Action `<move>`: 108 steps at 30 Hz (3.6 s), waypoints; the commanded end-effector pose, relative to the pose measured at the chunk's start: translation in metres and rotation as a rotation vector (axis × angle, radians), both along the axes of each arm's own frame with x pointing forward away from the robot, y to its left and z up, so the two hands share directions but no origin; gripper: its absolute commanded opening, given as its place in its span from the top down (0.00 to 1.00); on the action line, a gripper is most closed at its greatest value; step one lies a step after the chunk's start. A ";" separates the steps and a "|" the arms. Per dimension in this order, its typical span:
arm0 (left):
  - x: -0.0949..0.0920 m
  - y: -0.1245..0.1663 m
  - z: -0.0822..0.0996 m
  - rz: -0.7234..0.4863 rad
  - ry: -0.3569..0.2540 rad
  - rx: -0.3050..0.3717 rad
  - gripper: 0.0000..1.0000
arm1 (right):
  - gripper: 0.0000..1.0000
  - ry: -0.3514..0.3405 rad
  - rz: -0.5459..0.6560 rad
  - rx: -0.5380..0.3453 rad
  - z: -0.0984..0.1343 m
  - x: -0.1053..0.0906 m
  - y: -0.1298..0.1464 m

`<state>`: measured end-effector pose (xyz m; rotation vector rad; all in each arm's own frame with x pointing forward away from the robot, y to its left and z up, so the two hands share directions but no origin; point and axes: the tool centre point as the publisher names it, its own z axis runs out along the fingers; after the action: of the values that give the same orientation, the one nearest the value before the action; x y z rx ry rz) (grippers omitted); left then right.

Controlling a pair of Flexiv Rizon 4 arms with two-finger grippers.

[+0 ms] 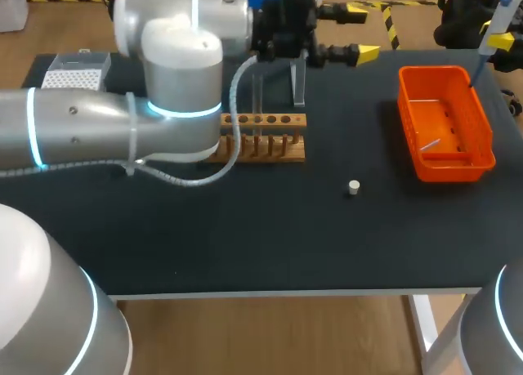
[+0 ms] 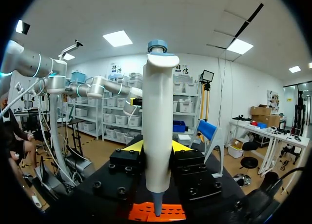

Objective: Invert the test tube, pick up the pipette, mount the tip to pipette, aspirate from beaker and dispense into the tube, eject the tip, return the pipette, and cap with the stopper.

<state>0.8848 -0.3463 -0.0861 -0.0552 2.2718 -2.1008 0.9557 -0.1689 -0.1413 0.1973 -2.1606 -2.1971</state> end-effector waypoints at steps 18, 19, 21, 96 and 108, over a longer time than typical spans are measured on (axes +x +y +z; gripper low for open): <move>-0.021 0.055 -0.013 0.059 0.012 -0.052 0.00 | 1.00 -0.001 0.002 -0.003 0.001 0.000 -0.001; -0.022 0.056 -0.013 0.066 0.013 -0.043 0.00 | 1.00 -0.001 0.002 -0.003 0.001 0.000 -0.001; -0.023 0.057 -0.011 0.070 0.009 -0.045 0.00 | 1.00 -0.001 0.002 -0.003 0.001 0.000 -0.001; -0.076 0.126 -0.014 0.093 -0.013 -0.050 0.00 | 1.00 -0.017 0.099 -0.018 0.027 -0.121 0.159; -0.076 0.127 -0.013 0.090 -0.003 -0.037 0.00 | 1.00 -0.024 0.091 -0.009 0.019 -0.137 0.189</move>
<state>0.8089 -0.2198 -0.0990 -0.1525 2.1861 -2.0956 0.8255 0.0113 -0.1209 0.3288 -2.1208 -2.1352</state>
